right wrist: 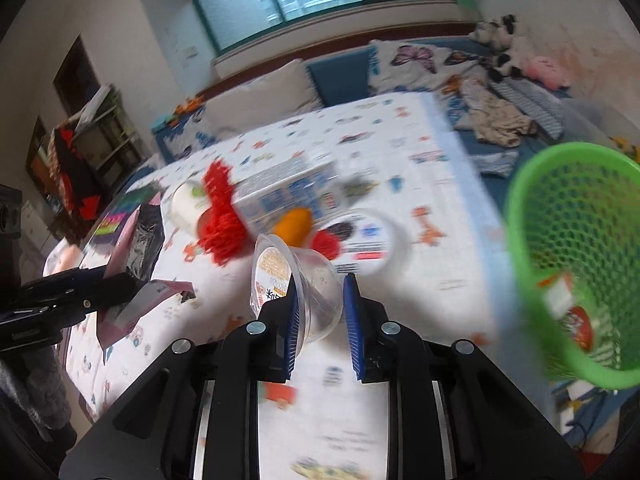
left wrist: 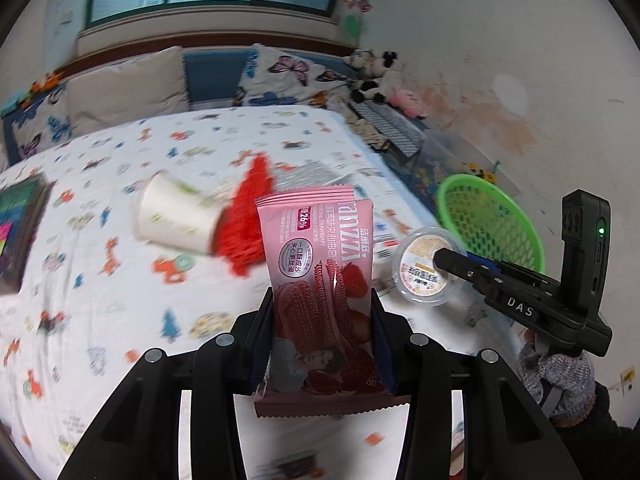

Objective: Collect trash
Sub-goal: 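Grasp the clear plastic cup with the right tool and carry it toward the basket, then release the clear cup into the basket with the right tool while the left tool carries the packet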

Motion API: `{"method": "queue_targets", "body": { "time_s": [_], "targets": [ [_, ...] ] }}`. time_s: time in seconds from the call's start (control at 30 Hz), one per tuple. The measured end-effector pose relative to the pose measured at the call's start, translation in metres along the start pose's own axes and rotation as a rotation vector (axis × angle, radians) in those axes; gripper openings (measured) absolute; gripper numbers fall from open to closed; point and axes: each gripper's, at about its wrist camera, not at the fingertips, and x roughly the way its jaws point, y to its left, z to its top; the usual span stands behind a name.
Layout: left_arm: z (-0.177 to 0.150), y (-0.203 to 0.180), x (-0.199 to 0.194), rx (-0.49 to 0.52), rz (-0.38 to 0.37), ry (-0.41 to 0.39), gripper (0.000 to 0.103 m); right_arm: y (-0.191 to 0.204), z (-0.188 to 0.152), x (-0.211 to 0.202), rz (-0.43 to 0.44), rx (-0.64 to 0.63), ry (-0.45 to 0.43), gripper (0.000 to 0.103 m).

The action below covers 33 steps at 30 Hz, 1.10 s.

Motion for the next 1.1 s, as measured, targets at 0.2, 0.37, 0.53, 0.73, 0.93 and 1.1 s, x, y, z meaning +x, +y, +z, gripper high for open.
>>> {"method": "queue_targets", "body": {
  "time_s": [0.2, 0.37, 0.53, 0.73, 0.93, 1.1],
  "targets": [
    [0.020, -0.048, 0.021, 0.068, -0.076, 0.013, 0.042, -0.062, 0.008, -0.036, -0.120, 0.081, -0.050, 0.022],
    [0.036, -0.084, 0.036, 0.109, -0.124, 0.022, 0.042, -0.117, 0.007, -0.055, -0.236, 0.141, -0.061, 0.022],
    [0.052, -0.121, 0.052, 0.158, -0.170, 0.025, 0.042, -0.163, 0.001, -0.060, -0.307, 0.198, -0.046, 0.024],
    [0.068, -0.161, 0.074, 0.218, -0.197, 0.036, 0.042, -0.190, -0.008, -0.062, -0.333, 0.241, -0.034, 0.025],
    [0.078, -0.195, 0.101, 0.273, -0.205, 0.066, 0.042, -0.203, -0.014, -0.066, -0.353, 0.257, -0.042, 0.041],
    [0.083, -0.213, 0.121, 0.294, -0.217, 0.085, 0.042, -0.207, -0.017, -0.074, -0.353, 0.266, -0.056, 0.051]
  ]
}}
